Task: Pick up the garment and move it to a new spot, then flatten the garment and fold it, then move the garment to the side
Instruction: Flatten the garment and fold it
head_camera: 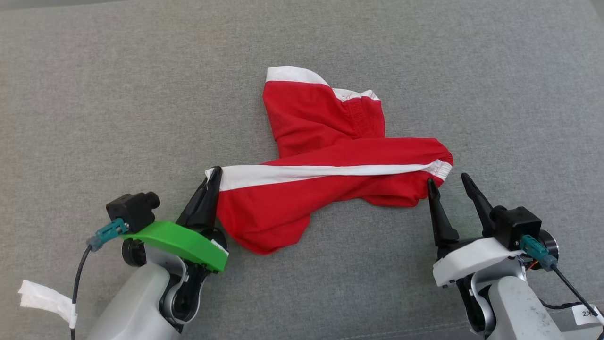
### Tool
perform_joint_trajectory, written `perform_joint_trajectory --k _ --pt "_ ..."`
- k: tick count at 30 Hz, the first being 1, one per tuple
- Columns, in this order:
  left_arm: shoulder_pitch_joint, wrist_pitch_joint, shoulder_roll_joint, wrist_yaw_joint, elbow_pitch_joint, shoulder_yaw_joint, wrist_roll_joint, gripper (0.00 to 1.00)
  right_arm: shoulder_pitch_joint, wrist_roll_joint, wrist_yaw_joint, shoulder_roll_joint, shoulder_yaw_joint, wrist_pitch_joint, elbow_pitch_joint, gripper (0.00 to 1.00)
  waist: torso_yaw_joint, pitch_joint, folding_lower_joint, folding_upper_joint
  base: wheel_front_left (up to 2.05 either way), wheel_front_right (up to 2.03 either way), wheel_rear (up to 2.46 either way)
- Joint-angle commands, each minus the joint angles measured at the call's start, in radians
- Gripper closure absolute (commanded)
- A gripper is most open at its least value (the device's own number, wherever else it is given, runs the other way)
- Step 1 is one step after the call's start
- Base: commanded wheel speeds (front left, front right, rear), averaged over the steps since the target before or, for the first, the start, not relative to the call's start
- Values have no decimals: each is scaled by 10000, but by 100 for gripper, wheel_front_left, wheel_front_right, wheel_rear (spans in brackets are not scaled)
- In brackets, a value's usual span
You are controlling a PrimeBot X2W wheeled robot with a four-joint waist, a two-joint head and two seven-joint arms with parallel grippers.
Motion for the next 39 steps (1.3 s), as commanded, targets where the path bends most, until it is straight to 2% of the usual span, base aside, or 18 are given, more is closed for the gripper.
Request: perform_joint_trajectory --k 1,8,18,28,29,31,32,33,34,37,39 --pt "228 10 -46 -32 -124 185 116 100 99 84 -14 -29 -72 -29 113 0 237 -192 -1 1 0 0 0" --pt "770 10 -218 -32 -469 748 505 100 110 181 -14 -27 -189 -29 422 0 460 -388 -1 1 0 0 0" --pt "868 10 -291 -32 -358 791 638 100 -343 1130 -14 -32 128 -30 644 0 561 -371 -1 1 0 0 0" --pt "748 10 -302 -32 -198 780 642 100 -881 1317 -14 -27 346 -28 1087 0 549 -308 -1 1 0 0 0" --pt "740 10 -292 -32 -178 786 655 100 -879 1315 -14 -24 402 -28 1115 6 554 -293 -1 1 0 0 0" --pt "736 10 -285 -32 -151 799 672 100 -876 1316 -14 -27 449 -28 1097 24 564 -283 -1 1 0 0 0" --pt "747 10 -286 -32 -139 806 679 100 -850 1301 -14 -30 455 -28 1083 42 567 -280 -1 1 0 0 0" --pt "774 10 -300 -32 -122 825 670 100 -801 1245 -14 -30 459 -28 1107 55 570 -280 -1 1 0 0 0" --pt "794 10 -311 -32 -111 829 661 100 -780 1210 -14 -27 461 -28 1112 57 574 -274 -1 1 0 0 0" --pt "762 10 -319 -32 -73 814 659 100 -749 1154 -14 -27 442 -28 1027 78 574 -229 -1 1 0 0 0" --pt "701 10 -349 -32 -59 833 671 100 -744 1118 -14 -27 419 -28 927 86 575 -205 -1 1 0 0 0"
